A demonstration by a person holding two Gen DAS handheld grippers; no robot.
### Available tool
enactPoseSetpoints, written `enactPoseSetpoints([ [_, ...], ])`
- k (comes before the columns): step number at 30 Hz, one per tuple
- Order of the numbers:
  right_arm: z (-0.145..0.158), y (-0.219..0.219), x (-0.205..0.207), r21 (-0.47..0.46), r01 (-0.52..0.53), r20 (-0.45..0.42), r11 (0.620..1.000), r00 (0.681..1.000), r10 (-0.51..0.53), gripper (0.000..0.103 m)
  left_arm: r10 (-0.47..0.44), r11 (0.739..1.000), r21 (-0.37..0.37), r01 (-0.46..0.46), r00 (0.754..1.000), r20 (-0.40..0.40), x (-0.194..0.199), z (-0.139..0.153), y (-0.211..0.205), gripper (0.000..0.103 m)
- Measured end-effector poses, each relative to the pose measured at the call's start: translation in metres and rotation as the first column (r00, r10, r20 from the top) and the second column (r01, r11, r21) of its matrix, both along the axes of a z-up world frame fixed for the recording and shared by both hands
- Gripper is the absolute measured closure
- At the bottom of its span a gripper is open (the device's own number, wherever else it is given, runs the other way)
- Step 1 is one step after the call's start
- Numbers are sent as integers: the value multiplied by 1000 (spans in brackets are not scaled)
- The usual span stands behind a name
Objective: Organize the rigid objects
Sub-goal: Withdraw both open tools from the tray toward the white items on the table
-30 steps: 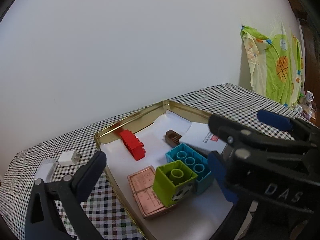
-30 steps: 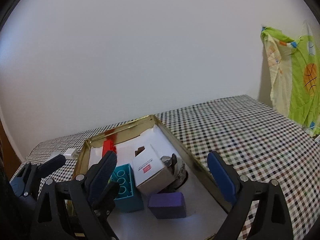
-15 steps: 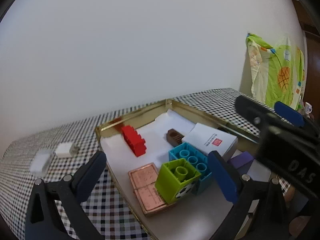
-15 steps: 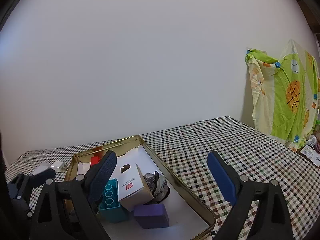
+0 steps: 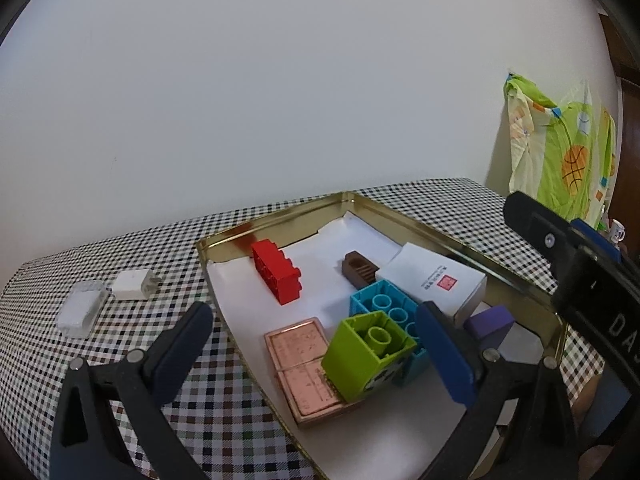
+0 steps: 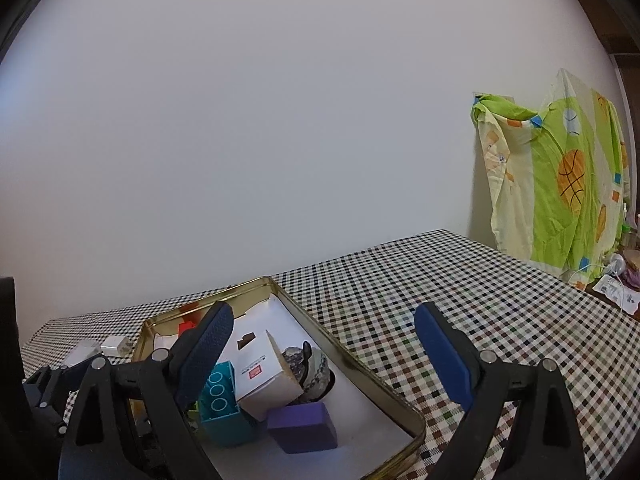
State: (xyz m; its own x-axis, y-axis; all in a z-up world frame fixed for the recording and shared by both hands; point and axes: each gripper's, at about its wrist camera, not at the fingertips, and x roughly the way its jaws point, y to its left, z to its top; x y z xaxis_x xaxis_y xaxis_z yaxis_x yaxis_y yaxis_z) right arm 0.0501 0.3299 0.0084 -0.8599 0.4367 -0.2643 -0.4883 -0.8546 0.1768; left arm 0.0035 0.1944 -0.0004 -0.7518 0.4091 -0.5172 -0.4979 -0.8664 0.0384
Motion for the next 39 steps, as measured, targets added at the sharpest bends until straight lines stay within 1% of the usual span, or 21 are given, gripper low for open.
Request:
enactPoseSetpoints([
  [3, 1, -5, 3, 14, 12, -7, 1000, 1000, -12, 9, 5, 1000, 9, -5, 1000, 6, -1, 0, -4, 1],
  [7, 1, -11, 7, 10, 36, -12, 999, 999, -36, 9, 18, 1000, 17, -18, 1000, 3, -1, 0, -13, 1],
  [11, 3, -19, 10, 27, 73, -20, 997, 997, -73, 9, 45, 999, 19, -44, 999, -26, 1, 3, -24, 1],
  [18, 3, -35, 10, -11, 95, -28, 995, 995, -95, 9, 89, 996, 23, -88, 993, -81, 1, 7, -47, 1],
  [21, 4, -51, 9, 14, 94, -20, 996, 995, -93, 9, 105, 994, 20, -103, 990, -92, -3, 8, -57, 1],
  [26, 7, -77, 3, 67, 78, 6, 995, 997, -78, 9, 136, 991, 28, -134, 987, -83, -12, 8, -74, 1],
  [32, 5, -103, -8, 92, 17, 34, 996, 999, -21, 9, 172, 985, 21, -171, 981, -92, -21, 8, -91, 1],
  [35, 5, -109, -15, 90, 0, 43, 996, 999, -4, 9, 190, 982, 23, -189, 978, -91, -25, 6, -102, 1],
  [39, 3, -114, -21, 64, -3, 48, 998, 999, 0, 9, 202, 979, 23, -201, 975, -92, -30, 6, -111, 1],
])
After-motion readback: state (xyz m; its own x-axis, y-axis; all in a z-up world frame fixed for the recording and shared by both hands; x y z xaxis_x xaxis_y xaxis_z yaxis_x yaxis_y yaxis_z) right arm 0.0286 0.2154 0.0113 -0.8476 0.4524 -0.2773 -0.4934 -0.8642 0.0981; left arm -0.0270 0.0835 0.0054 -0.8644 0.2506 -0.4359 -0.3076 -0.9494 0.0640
